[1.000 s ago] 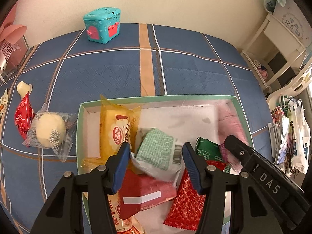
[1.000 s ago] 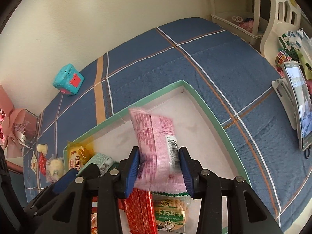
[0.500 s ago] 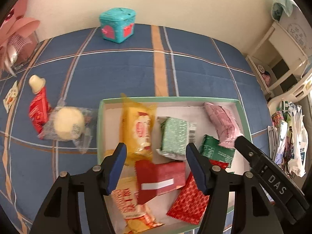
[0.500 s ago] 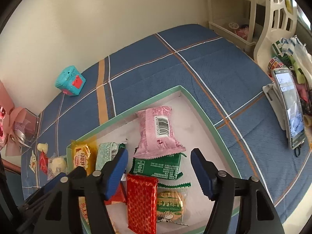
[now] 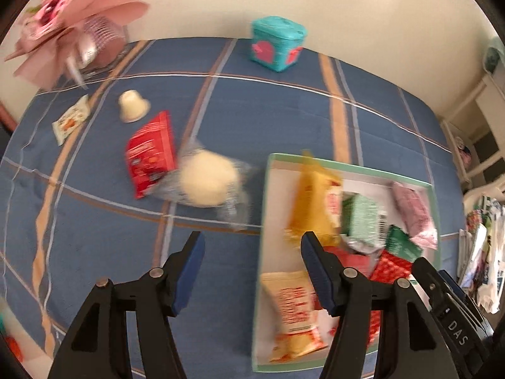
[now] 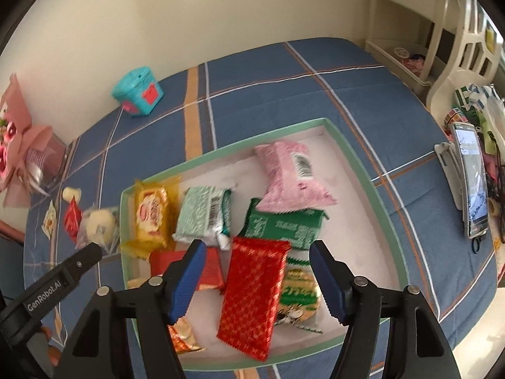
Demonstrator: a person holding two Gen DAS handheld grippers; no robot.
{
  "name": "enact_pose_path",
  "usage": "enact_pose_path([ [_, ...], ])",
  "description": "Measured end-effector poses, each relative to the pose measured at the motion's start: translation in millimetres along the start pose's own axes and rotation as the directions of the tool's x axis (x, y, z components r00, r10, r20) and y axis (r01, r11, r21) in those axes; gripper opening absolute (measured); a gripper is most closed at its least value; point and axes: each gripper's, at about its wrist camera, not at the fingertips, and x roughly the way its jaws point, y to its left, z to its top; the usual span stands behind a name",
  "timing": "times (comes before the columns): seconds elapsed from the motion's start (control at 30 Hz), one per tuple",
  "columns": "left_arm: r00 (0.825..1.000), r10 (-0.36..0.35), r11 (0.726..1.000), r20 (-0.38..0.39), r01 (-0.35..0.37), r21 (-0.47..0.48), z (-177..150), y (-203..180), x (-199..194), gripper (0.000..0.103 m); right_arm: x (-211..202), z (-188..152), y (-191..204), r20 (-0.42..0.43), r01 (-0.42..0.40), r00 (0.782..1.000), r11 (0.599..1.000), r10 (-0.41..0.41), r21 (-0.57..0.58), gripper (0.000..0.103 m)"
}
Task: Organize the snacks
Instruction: 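Move both grippers back toward the remaining snacks on the tablecloth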
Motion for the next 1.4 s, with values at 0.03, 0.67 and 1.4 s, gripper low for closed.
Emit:
enact_pose_path([
  [0.03,1.0,0.012,1.0,0.0,-0.012,-0.007,-2,5,-1,0.064,0,-1,3,-0.001,0.002,1.0,1.0,-0.002,-0.008,0.071],
  [0.67,0.999,0.039,0.999,0.005,-0.039,0.0,-8,27,-9,0.074,-2,-11,35,-0.004,0.002,1.0,0.998,-0.002,-0.066,0.072],
  [1.4,0.984,0.156,0.988,0.088,-0.155,-0.016,0,40,-8,0.096,7,-13,46,0.017,0.043,0.999,0.992,-0.041,-0.122,0.103],
])
